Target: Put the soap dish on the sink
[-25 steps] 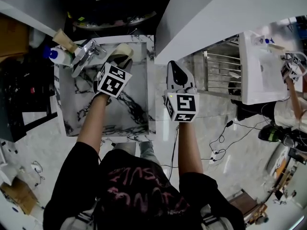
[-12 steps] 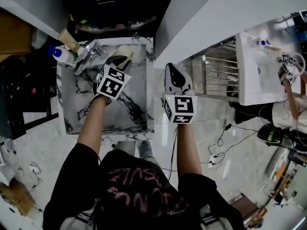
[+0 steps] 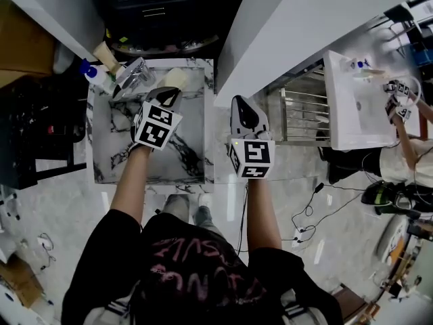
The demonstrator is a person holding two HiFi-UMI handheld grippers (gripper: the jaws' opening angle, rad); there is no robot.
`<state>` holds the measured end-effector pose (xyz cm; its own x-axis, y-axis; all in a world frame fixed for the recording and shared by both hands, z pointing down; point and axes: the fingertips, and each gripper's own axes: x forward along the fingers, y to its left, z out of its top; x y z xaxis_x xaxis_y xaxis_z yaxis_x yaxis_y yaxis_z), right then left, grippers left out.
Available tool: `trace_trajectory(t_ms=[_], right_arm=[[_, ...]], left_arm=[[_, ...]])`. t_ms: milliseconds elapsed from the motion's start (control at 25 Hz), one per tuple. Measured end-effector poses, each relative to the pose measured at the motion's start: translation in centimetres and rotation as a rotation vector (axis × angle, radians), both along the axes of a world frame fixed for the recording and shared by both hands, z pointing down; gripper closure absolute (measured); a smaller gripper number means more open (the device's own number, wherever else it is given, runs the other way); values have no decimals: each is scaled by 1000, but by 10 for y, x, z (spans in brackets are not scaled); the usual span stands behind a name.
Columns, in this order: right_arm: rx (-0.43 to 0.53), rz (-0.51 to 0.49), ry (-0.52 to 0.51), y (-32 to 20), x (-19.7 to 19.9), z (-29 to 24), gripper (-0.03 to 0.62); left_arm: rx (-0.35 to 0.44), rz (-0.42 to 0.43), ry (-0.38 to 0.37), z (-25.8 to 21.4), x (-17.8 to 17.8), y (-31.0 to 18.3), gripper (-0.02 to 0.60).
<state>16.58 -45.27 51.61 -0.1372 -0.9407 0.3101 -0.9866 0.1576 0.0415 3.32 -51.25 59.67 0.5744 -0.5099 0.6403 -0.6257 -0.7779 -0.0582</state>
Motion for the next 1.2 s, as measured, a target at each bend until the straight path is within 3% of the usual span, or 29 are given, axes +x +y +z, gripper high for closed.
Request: trace_trajectory(t_ms=[640, 760, 1200], right_arm=[[94, -19, -11, 74, -8, -67, 580], [111, -20, -20, 89, -10, -79, 580], [188, -50, -8, 150, -22, -115, 580]], left_arm=[[215, -94, 118, -116, -21, 82, 566], [261, -128, 170, -137, -29, 98, 566], [358, -225, 253, -189, -60, 170, 566]])
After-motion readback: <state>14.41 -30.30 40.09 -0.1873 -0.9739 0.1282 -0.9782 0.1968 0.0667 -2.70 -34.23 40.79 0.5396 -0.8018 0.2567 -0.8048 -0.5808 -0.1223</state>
